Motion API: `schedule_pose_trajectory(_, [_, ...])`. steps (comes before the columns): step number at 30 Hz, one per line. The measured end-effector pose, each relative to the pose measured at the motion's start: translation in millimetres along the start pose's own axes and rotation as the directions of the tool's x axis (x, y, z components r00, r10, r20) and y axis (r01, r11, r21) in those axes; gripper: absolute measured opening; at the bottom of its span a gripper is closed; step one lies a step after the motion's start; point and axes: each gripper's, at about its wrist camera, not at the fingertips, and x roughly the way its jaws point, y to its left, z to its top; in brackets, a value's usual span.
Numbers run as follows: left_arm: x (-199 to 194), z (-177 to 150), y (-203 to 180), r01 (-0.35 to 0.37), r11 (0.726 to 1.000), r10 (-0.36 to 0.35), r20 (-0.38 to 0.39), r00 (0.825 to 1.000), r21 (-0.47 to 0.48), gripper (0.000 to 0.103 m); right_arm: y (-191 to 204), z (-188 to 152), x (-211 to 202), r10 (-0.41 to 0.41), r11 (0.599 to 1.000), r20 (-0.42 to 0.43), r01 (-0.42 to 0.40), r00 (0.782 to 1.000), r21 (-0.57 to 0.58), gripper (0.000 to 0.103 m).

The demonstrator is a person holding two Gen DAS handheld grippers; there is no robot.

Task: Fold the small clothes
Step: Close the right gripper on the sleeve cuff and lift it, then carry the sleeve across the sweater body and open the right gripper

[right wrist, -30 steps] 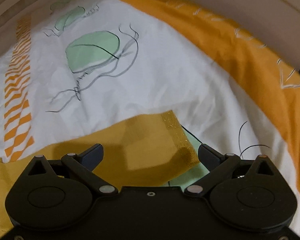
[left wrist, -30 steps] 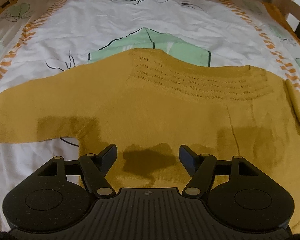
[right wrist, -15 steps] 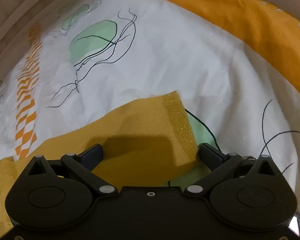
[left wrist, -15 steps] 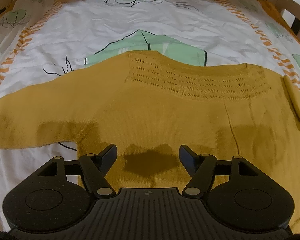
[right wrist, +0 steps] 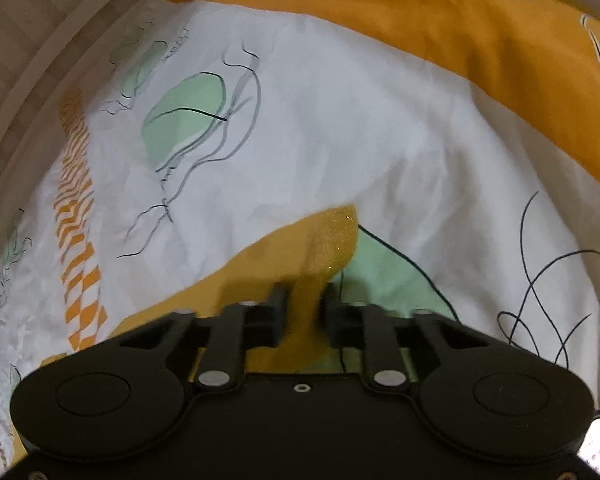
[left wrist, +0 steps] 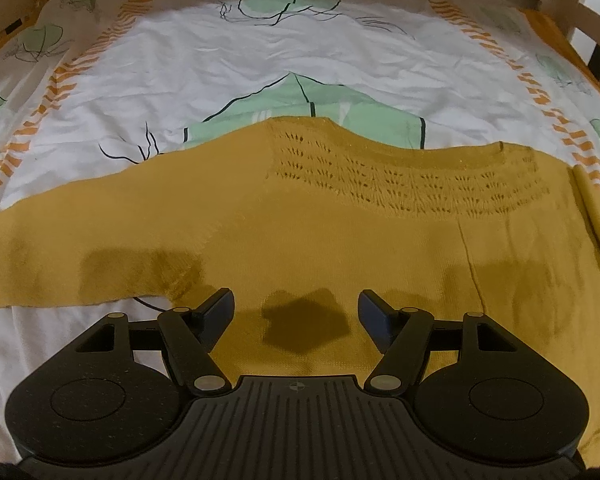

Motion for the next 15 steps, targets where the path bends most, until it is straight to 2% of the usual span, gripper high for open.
schedule_pose_trajectory(5, [-7.0,4.6,3.4,0.003,1.000,-0.003,-0.003,1.000,-0.012,0.067,35.0,-1.5,-23.9,-0.016,0.997,0.041,0.019,0.999,-0.075,0.014])
schedule_pose_trajectory(10, [-22.0,13.9,13.2,-0.002,0.999,0.002,0.018,1.000,-0.033,0.067,96.2,-6.5,-54.9,0.056,0.984,0.069,-0.043,0.996,-0.174,0.014])
schedule_pose_trajectory(15, [-34.8,21.9,26.6,-0.025,0.998,0.026,0.017,1.000,-0.049,0.067,179.3,-22.1,-81.5,0.181,0.951,0.074,-0.155,0.981,-0.267,0.014])
